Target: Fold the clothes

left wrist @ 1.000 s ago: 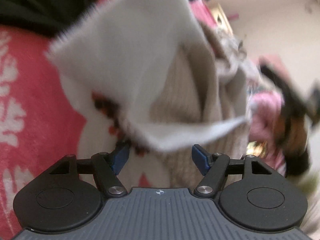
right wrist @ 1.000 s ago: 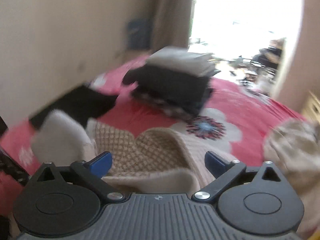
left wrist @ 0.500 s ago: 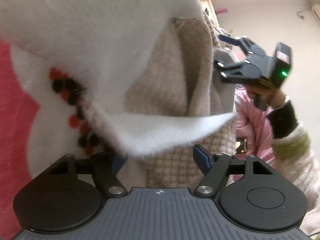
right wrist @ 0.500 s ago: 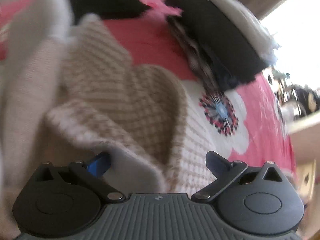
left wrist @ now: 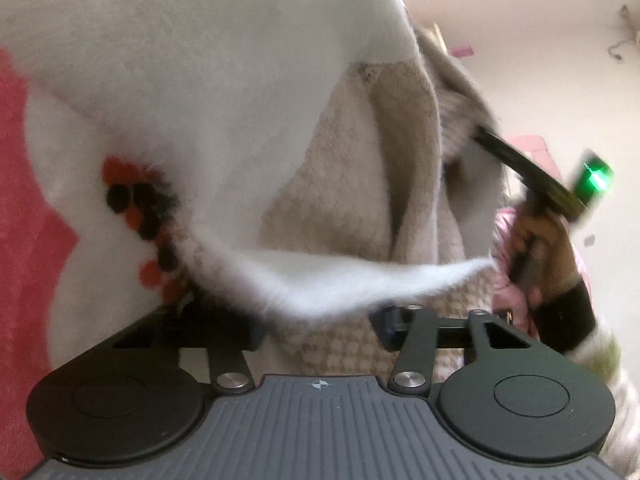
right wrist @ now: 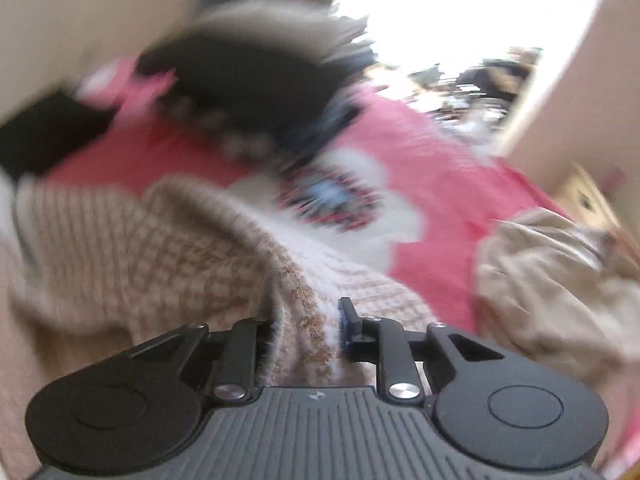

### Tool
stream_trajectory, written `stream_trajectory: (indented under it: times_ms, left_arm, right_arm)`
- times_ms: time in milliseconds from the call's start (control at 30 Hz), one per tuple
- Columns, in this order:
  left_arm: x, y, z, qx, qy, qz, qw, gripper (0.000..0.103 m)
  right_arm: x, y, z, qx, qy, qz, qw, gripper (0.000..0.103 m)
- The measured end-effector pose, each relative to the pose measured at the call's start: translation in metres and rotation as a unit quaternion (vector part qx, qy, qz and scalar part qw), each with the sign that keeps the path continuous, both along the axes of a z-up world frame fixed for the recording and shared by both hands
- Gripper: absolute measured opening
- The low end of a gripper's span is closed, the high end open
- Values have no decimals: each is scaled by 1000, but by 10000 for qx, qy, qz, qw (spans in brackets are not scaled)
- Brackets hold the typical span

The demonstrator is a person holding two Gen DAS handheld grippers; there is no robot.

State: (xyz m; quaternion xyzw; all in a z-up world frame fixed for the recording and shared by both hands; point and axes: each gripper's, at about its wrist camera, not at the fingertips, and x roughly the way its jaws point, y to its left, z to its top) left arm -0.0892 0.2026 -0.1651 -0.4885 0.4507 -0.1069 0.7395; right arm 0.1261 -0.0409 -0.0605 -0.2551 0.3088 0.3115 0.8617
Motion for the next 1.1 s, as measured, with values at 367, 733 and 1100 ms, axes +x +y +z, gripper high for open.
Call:
stream_trajectory:
  times_ms: [367,733,1100]
  left_arm:
    - [52,-16,30,907,-384,-261,9948,12]
    - [104,-29,60,1228,-932,-816,9847,12]
    - [78,32,86,562,-1104,307,9918,82]
  right_arm:
    - [-61,-175,98,1831,-433,-2372,9531,21]
    - [-79,-227,123,1997,-742,-2773,9369,21]
    - [-96,-237,106,2233,-520,-2897,9292,22]
